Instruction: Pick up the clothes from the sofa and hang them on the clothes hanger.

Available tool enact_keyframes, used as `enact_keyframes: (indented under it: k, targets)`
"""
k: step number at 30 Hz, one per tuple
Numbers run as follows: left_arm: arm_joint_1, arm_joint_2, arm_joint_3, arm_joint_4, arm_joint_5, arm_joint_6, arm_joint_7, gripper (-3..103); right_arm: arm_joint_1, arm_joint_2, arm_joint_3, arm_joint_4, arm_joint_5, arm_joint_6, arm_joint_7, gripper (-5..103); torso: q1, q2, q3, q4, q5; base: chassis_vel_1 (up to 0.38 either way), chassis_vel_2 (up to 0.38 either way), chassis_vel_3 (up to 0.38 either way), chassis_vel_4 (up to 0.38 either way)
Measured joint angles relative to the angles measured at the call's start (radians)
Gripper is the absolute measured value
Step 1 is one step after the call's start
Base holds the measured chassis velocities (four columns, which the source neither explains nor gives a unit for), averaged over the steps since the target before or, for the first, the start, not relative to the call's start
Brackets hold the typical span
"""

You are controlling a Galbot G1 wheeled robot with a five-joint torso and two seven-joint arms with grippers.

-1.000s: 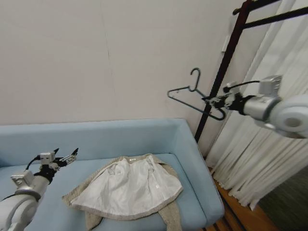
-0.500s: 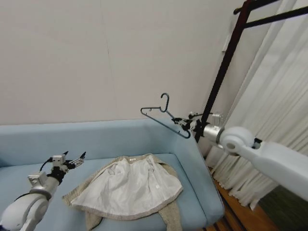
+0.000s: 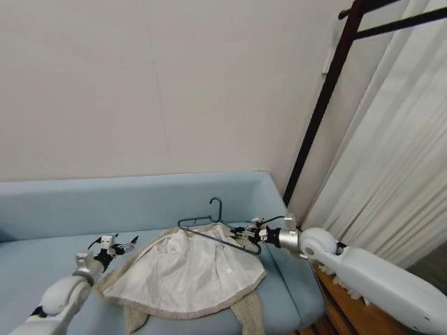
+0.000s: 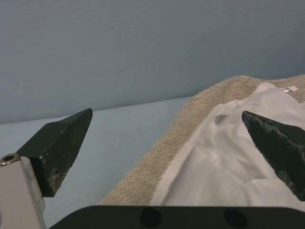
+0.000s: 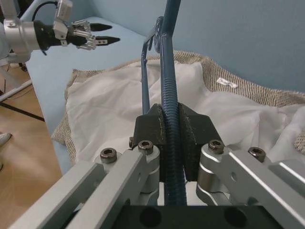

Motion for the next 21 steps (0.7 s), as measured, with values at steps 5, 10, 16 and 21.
enact_keyframes:
  k: [5, 10, 16, 21]
  targets:
    - [-0.153, -0.004, 0.140, 0.097, 0.000, 0.007, -0.006, 100, -0.008, 0.009, 0.006, -0.030, -0.019, -0.004, -0.010, 8, 0.000, 0.000, 0.000, -0.0005, -0.0004, 0.000, 0.000, 0.000, 0.000]
    - [-0.281, -0.022, 0.233, 0.198, -0.001, 0.007, -0.005, 100, -0.033, 0.006, 0.029, -0.033, -0.029, -0.003, -0.009, 8, 0.000, 0.000, 0.000, 0.0002, -0.0008, 0.000, 0.000, 0.000, 0.000]
    - [-0.397, -0.052, 0.332, 0.314, -0.024, 0.050, -0.006, 100, -0.058, 0.003, 0.055, -0.025, -0.032, 0.003, 0.018, 8, 0.000, 0.000, 0.000, 0.0001, -0.0008, 0.000, 0.000, 0.000, 0.000]
    - [-0.455, -0.086, 0.367, 0.396, -0.076, 0.095, 0.004, 100, -0.061, 0.000, 0.060, -0.015, -0.023, 0.012, 0.049, 8, 0.000, 0.000, 0.000, 0.0000, -0.0006, 0.000, 0.000, 0.000, 0.000]
